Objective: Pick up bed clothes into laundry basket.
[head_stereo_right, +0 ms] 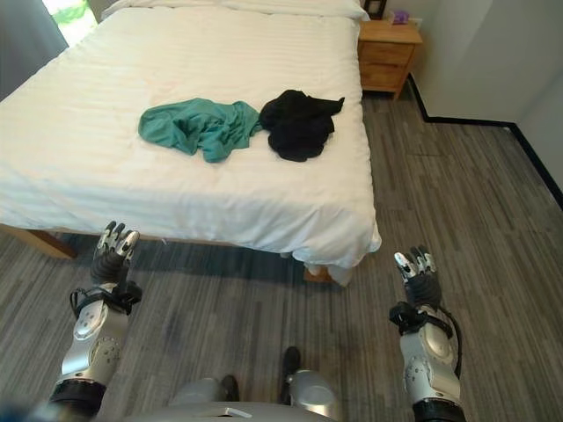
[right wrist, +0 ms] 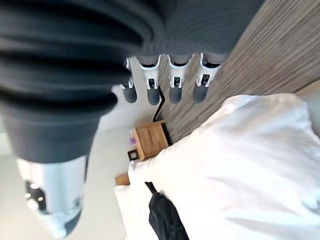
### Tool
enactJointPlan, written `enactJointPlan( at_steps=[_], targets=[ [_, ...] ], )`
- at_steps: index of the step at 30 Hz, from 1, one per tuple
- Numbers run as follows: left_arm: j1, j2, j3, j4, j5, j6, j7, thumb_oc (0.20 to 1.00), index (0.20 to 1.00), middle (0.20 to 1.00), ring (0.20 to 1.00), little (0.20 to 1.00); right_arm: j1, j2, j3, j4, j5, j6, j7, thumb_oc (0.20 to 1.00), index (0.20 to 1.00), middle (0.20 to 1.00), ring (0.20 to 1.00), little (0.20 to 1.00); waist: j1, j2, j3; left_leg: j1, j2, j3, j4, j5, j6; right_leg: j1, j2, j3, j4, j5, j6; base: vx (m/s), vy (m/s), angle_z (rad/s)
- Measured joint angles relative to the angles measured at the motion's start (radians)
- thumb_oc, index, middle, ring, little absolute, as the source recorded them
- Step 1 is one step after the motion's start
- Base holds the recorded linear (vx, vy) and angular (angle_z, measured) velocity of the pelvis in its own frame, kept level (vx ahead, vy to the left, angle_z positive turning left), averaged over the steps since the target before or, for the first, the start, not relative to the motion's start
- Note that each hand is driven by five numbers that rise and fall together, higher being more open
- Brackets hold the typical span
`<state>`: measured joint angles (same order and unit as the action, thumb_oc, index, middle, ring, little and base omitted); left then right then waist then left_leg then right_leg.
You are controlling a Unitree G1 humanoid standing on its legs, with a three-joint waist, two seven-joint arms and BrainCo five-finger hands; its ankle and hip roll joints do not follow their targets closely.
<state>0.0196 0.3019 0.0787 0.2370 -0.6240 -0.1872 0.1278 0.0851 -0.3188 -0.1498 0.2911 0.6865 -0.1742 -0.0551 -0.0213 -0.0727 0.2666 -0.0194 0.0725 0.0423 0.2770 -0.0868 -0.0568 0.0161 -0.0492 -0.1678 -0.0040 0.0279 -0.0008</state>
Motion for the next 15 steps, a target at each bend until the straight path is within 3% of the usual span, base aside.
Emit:
enactJointPlan(
  at_steps=[2, 3, 4, 5, 7, 8, 9, 10, 11, 12, 14, 15],
  targets=[
    [-0.004, 0.000, -0.017, 0.003, 0.000, 0.000, 0.000, 1.000, 1.000, 1.000, 1.000, 1.000, -0.001, 0.002, 0.000, 0.002, 0.000, 0.000, -0.001, 1.000, 1.000, 1.000, 1.000, 1.000, -0.004, 0.000, 0.002, -0.032, 0.029, 0.003, -0.067, 0.015, -0.001, 0.013, 0.001, 0.004, -0.062, -0.005, 0.008, 0.24, 0.093, -0.10],
    [-0.011, -0.010, -0.038, 0.007, 0.000, 0.000, -0.001, 1.000, 1.000, 1.000, 1.000, 1.000, -0.003, -0.005, -0.003, 0.007, 0.000, -0.001, -0.002, 1.000, 1.000, 1.000, 1.000, 1.000, 0.000, 0.035, 0.000, -0.034, 0.068, 0.004, -0.150, 0.021, 0.006, 0.014, 0.028, -0.001, -0.064, -0.021, 0.016, 0.22, 0.110, -0.15],
    [-0.020, -0.012, -0.054, -0.005, 0.000, -0.001, -0.005, 1.000, 1.000, 1.000, 1.000, 1.000, -0.006, -0.017, -0.004, 0.007, 0.000, -0.001, -0.002, 1.000, 1.000, 1.000, 1.000, 1.000, 0.004, 0.053, 0.007, -0.032, 0.109, -0.010, -0.231, 0.035, -0.036, -0.025, 0.036, 0.004, 0.025, -0.047, 0.009, 0.32, 0.194, -0.03],
    [-0.058, -0.021, -0.081, 0.033, 0.000, 0.004, -0.013, 1.000, 1.000, 1.000, 1.000, 1.000, -0.013, -0.013, -0.018, 0.042, 0.001, 0.003, -0.008, 1.000, 1.000, 1.000, 1.000, 1.000, 0.000, 0.070, 0.030, -0.029, 0.143, -0.032, -0.310, 0.072, -0.073, -0.016, 0.046, -0.010, 0.028, -0.022, -0.026, 0.25, 0.175, -0.04],
    [-0.061, -0.021, -0.080, 0.042, 0.000, 0.005, -0.015, 1.000, 1.000, 1.000, 1.000, 1.000, -0.005, -0.012, -0.016, 0.039, 0.000, 0.005, -0.008, 1.000, 1.000, 1.000, 1.000, 1.000, 0.012, 0.057, 0.038, -0.033, 0.120, -0.037, -0.336, 0.077, -0.071, -0.019, 0.026, 0.016, 0.027, -0.025, -0.020, 0.21, 0.165, -0.32],
    [-0.054, -0.022, -0.072, 0.043, 0.000, 0.006, -0.013, 1.000, 1.000, 1.000, 1.000, 1.000, -0.003, -0.017, -0.023, 0.039, 0.000, 0.004, -0.009, 1.000, 1.000, 1.000, 1.000, 1.000, 0.028, 0.057, 0.037, -0.034, 0.083, -0.046, -0.297, 0.077, -0.065, -0.018, 0.010, 0.064, 0.003, -0.026, -0.014, 0.16, 0.151, -0.71],
    [-0.051, -0.022, -0.069, 0.044, 0.000, 0.006, -0.012, 1.000, 1.000, 1.000, 1.000, 1.000, -0.003, -0.020, -0.029, 0.036, 0.000, 0.003, -0.009, 1.000, 1.000, 1.000, 1.000, 1.000, 0.023, 0.071, 0.035, -0.030, 0.074, -0.052, -0.271, 0.079, -0.066, -0.001, 0.007, 0.072, -0.022, -0.027, -0.003, 0.33, 0.331, -0.80],
    [-0.054, -0.028, -0.068, 0.037, 0.000, 0.005, -0.014, 1.000, 1.000, 1.000, 1.000, 1.000, 0.010, -0.032, -0.038, 0.030, 0.000, 0.001, -0.012, 1.000, 1.000, 1.000, 1.000, 1.000, 0.015, 0.118, 0.015, -0.014, 0.085, -0.060, -0.273, 0.070, -0.068, 0.007, 0.020, 0.073, -0.038, -0.010, 0.028, 0.31, 0.358, -0.45],
    [-0.065, -0.026, -0.055, 0.040, 0.000, 0.004, -0.014, 1.000, 1.000, 1.000, 1.000, 1.000, 0.011, -0.020, -0.036, 0.034, 0.000, 0.004, -0.018, 1.000, 1.000, 1.000, 1.000, 1.000, 0.010, 0.109, 0.016, -0.005, 0.070, -0.047, -0.260, 0.108, -0.069, 0.014, 0.002, 0.088, -0.040, 0.009, 0.037, 0.29, 0.384, -0.40],
    [-0.065, -0.026, -0.048, 0.039, 0.000, 0.003, -0.015, 1.000, 1.000, 1.000, 1.000, 1.000, 0.012, -0.012, -0.033, 0.033, 0.000, 0.004, -0.018, 1.000, 1.000, 1.000, 1.000, 1.000, 0.013, 0.102, 0.013, 0.001, 0.056, -0.039, -0.252, 0.107, -0.067, 0.013, -0.011, 0.105, -0.038, 0.007, 0.041, 0.17, 0.330, -0.60],
    [-0.065, -0.021, -0.040, 0.033, 0.000, 0.002, -0.014, 1.000, 1.000, 1.000, 1.000, 1.000, 0.016, -0.010, -0.034, 0.030, 0.000, 0.000, -0.025, 1.000, 1.000, 1.000, 1.000, 1.000, 0.023, 0.099, 0.003, 0.005, 0.020, 0.022, -0.237, 0.086, -0.007, -0.014, -0.060, 0.132, 0.012, -0.011, 0.060, 0.11, 0.299, -0.67],
    [-0.061, -0.017, -0.030, 0.015, 0.000, 0.001, -0.013, 1.000, 1.000, 1.000, 1.000, 1.000, 0.024, 0.004, -0.039, 0.031, 0.000, 0.000, -0.028, 1.000, 1.000, 1.000, 1.000, 1.000, 0.020, 0.084, -0.004, 0.006, -0.007, 0.050, -0.244, 0.088, 0.028, -0.032, -0.105, 0.136, 0.095, -0.045, 0.068, 0.12, 0.367, -0.32]
  ],
)
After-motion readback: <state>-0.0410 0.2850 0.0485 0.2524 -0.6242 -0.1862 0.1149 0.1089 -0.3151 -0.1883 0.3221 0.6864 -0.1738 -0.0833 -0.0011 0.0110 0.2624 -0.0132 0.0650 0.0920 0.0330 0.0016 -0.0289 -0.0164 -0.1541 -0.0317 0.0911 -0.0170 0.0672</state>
